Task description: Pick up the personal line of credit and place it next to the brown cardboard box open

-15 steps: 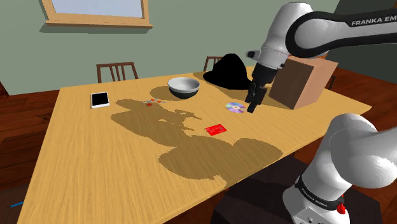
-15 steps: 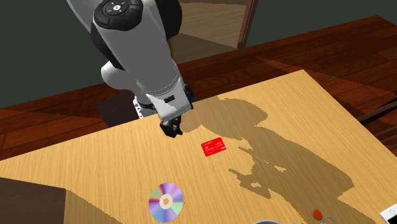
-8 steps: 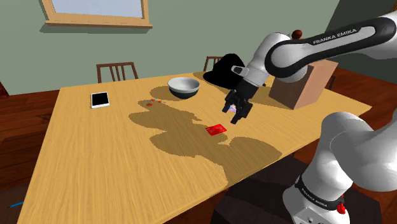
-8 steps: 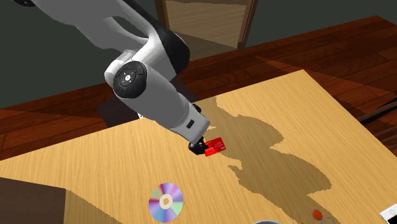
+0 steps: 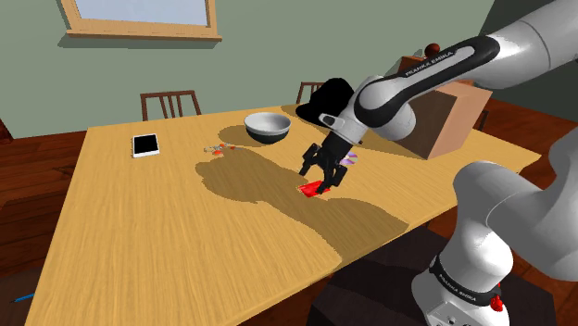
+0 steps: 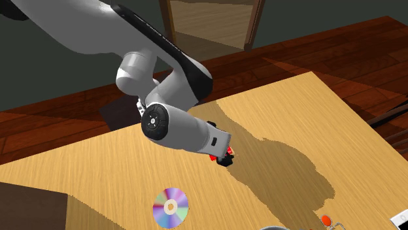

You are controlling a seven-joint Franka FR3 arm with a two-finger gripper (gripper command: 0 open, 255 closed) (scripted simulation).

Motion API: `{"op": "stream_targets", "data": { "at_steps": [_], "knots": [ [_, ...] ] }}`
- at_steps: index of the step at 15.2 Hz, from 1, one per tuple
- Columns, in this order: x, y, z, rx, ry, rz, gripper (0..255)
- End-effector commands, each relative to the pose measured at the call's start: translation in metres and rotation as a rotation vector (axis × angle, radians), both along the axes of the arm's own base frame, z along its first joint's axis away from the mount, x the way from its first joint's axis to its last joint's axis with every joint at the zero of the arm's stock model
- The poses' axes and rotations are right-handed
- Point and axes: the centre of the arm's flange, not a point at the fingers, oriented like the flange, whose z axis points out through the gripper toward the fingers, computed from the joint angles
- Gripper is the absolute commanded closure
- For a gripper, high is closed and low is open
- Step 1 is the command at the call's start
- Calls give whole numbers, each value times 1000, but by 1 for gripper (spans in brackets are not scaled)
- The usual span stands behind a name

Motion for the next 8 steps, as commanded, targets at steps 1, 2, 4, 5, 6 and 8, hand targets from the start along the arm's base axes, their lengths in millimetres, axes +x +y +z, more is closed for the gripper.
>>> {"op": "stream_targets", "data": {
  "at_steps": [1,2,4,5,6,8],
  "knots": [
    [2,6,-9,0,-3,3,0],
    [3,9,-14,0,-3,3,0],
    [5,13,-21,0,-3,3,0],
    [5,13,-21,0,-3,3,0],
    [5,13,-21,0,-3,3,0],
    [5,13,-21,0,-3,3,0]
  ]
}}
